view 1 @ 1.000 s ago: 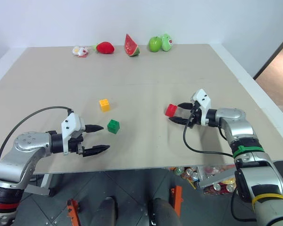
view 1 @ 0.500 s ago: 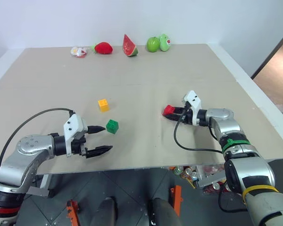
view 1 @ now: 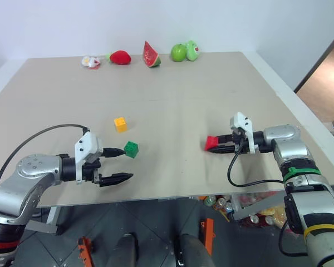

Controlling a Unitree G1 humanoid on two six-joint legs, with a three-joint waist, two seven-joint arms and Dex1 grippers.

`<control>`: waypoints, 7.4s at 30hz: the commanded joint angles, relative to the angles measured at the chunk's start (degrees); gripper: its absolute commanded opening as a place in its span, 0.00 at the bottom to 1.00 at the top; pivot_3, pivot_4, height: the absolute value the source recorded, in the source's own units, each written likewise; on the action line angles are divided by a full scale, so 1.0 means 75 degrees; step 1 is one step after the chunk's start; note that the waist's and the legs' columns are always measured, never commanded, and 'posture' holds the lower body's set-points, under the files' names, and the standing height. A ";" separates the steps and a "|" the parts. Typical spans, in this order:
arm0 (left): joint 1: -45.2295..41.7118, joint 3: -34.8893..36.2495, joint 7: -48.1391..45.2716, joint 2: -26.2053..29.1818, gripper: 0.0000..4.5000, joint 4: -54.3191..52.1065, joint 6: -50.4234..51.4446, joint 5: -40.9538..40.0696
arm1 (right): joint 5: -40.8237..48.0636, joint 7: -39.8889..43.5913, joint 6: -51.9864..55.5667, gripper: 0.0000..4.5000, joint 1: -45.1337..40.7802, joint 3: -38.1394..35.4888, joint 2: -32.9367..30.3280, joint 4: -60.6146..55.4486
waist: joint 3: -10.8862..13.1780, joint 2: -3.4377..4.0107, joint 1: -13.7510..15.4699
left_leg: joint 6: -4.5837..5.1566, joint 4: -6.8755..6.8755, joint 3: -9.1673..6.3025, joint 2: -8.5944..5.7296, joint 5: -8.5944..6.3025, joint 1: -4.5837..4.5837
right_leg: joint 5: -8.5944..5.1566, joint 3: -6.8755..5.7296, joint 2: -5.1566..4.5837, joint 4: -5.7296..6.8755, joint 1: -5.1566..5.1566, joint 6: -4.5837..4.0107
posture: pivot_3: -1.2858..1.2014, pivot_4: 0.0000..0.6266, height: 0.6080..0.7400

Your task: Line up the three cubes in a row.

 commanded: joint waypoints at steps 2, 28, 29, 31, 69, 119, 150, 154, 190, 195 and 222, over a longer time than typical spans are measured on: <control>-0.0069 0.0077 -0.0124 0.0001 0.92 0.0003 0.0109 -0.0181 | 0.0010 0.0512 -0.0296 0.28 -0.0038 0.0118 0.0028 -0.0294 | 0.0000 0.0000 -0.0020 | 0.0000 0.0000 0.0003 0.0004 0.0000 0.0002 | 0.0000 0.0004 0.0004 0.0002 0.0000 0.0000 | 0.52 0.24 1.00; 0.0514 0.0542 0.1496 -0.0544 0.92 0.0879 0.0101 0.0560 | 0.0667 0.1003 -0.0816 0.88 -0.0841 0.0547 -0.1071 -0.1504 | 0.0017 0.0027 -0.0006 | -0.0054 0.0008 0.0024 0.0082 0.0036 0.0021 | 0.0056 0.0018 0.0070 0.0008 -0.0003 -0.0046 | 0.52 0.24 1.00; 0.0485 0.0493 0.1536 -0.0599 0.92 0.0924 0.0078 0.0593 | 0.0821 0.1003 -0.0688 0.88 -0.0938 0.0466 -0.1152 -0.1672 | 0.0016 0.0026 -0.0007 | -0.0056 0.0007 0.0037 0.0083 0.0037 0.0017 | 0.0056 0.0025 0.0069 0.0007 -0.0009 -0.0045 | 0.52 0.24 1.00; 0.0412 0.0364 0.1565 -0.0750 0.92 0.0992 0.0012 0.0665 | 0.1194 0.0991 -0.0240 0.88 -0.1113 0.0188 -0.1159 -0.2100 | 0.0014 0.0021 -0.0015 | -0.0059 0.0003 0.0053 0.0090 0.0034 0.0015 | 0.0048 0.0031 0.0070 0.0006 -0.0013 -0.0045 | 0.52 0.24 1.00; -0.1731 -0.1028 0.1404 -0.2507 0.30 0.2989 -0.1591 0.2078 | 0.3182 -0.0996 0.3160 0.89 0.1730 -0.0755 -0.1060 -0.7476 | 0.0012 0.0013 0.0152 | -0.0103 0.0027 0.0070 0.0100 -0.0002 0.0004 | 0.0015 0.0064 0.0092 0.0017 -0.0013 -0.0016 | 0.52 0.24 1.00; -0.4083 -0.1740 -0.1644 -0.3099 0.88 0.6980 -0.4413 0.3378 | 0.3358 -0.1856 0.3608 0.89 0.3404 -0.2006 -0.2128 -0.7659 | 0.0017 0.0000 0.0033 | -0.0088 0.0114 0.0090 0.0102 -0.0009 -0.0043 | 0.0077 0.0135 0.0123 0.0008 -0.0038 0.0029 | 0.52 0.24 1.00; -0.3460 0.0428 0.1375 -0.2105 0.88 0.7401 -0.2771 0.2451 | 0.2689 -0.3024 0.3297 0.89 0.1119 -0.0774 0.0337 -0.6899 | 0.0016 -0.0001 0.0150 | -0.0061 0.0131 0.0092 0.0107 -0.0004 -0.0095 | 0.0119 0.0139 0.0134 0.0016 -0.0090 0.0039 | 0.52 0.24 1.00; -0.4112 0.0292 0.1298 -0.2241 0.88 0.8485 -0.3261 0.2676 | 0.2744 -0.3065 0.3380 0.89 0.1193 -0.0870 0.0253 -0.7029 | 0.0016 -0.0002 0.0150 | -0.0061 0.0128 0.0092 0.0107 -0.0004 -0.0096 | 0.0124 0.0138 0.0136 0.0016 -0.0091 0.0048 | 0.52 0.24 1.00; -0.5169 -0.0179 0.0197 -0.2724 0.28 0.9863 -0.4951 0.3389 | 0.2786 -0.2864 0.3504 0.89 0.1368 -0.0839 -0.0085 -0.7146 | 0.0016 -0.0004 0.0147 | -0.0061 0.0128 0.0090 0.0106 -0.0004 -0.0105 | 0.0125 0.0139 0.0137 0.0017 -0.0096 0.0052 | 0.52 0.24 1.00; -0.4372 -0.0691 -0.1096 -0.2690 0.28 0.8106 -0.4720 0.3154 | 0.2884 -0.2405 0.3585 0.89 0.1594 -0.0883 -0.0489 -0.7287 | 0.0017 -0.0004 0.0148 | -0.0061 0.0127 0.0092 0.0105 -0.0004 -0.0108 | 0.0123 0.0142 0.0134 0.0015 -0.0096 0.0049 | 0.52 0.24 1.00; -0.4549 -0.1403 -0.2194 -0.2815 0.28 0.8242 -0.4587 0.3291 | 0.3765 -0.2202 0.4283 0.89 0.3027 -0.1895 -0.1767 -0.8002 | 0.0017 -0.0004 0.0145 | -0.0057 0.0143 0.0095 0.0107 -0.0002 -0.0104 | 0.0112 0.0147 0.0137 0.0016 -0.0095 0.0021 | 0.52 0.24 1.00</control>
